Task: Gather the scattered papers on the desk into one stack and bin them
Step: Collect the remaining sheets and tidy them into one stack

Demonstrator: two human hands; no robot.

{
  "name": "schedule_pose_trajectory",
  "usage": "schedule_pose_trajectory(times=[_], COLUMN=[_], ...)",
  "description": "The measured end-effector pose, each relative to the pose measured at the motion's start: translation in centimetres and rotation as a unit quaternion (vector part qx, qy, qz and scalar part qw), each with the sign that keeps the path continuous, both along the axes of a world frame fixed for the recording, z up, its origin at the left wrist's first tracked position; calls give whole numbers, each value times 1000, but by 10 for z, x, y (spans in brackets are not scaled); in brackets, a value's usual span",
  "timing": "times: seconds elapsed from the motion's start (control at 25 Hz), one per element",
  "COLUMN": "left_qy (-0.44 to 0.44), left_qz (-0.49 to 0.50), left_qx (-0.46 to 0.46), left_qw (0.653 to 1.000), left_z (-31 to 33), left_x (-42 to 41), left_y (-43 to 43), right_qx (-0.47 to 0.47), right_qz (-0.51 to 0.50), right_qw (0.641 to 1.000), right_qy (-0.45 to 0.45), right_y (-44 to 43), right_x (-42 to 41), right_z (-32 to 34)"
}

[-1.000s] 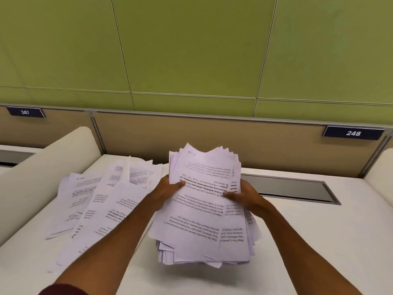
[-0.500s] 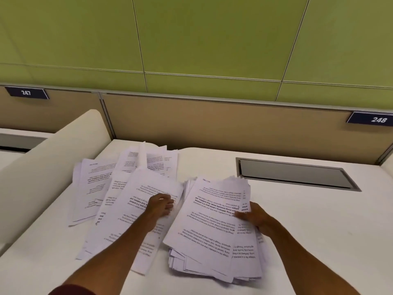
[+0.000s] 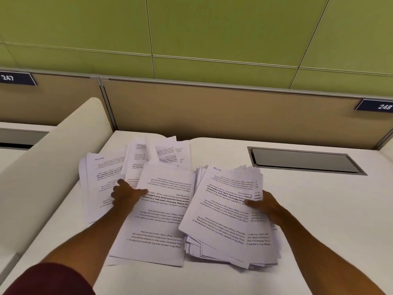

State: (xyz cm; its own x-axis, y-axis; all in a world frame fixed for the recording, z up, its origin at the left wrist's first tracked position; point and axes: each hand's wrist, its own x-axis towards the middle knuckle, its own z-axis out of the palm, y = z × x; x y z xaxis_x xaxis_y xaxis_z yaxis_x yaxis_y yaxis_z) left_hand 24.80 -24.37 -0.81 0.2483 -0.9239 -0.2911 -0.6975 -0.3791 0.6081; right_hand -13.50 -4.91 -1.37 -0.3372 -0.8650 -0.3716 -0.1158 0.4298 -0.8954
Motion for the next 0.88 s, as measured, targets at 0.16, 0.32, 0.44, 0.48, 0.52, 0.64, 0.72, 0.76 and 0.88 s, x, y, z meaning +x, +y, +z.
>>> schedule_pose_trajectory(times=[0.16,0.32,0.44,0.48,0.52,0.64,0.72,0.76,0.88], left_qy=[117,180,44,-17,-61,-65,47,125,242], left_qz=[10,4,-131,-187,-217,-211,-192,-179,-147], left_qx=[-79,18,34,13,-12,-73,-75,-61,-33], left_qw=[990,983,990,982,974,973,977,974,958], left_z=[-10,-8,-1,4,10,30,43,50,64], left_x=[12,9,15,19,26,44,49,49,40], left_y=[-11,-16,-20,-21,-23,-30,-32,-32,-26], right_qx=[3,-3,-14,-17,-20,-18,-18,-22,-32], right_qz=[-12,-19,-8,-5,-3,-8,-9,-8,-7], right_qw=[1000,999,999,999,999,999,999,999,999], right_qy=[22,31,41,43,43,46,47,42,30], right_y=[-2,2,4,4,5,4,3,3,4], right_x=[14,22,26,26,26,25,25,24,24], right_z=[4,7,11,12,11,10,8,7,7])
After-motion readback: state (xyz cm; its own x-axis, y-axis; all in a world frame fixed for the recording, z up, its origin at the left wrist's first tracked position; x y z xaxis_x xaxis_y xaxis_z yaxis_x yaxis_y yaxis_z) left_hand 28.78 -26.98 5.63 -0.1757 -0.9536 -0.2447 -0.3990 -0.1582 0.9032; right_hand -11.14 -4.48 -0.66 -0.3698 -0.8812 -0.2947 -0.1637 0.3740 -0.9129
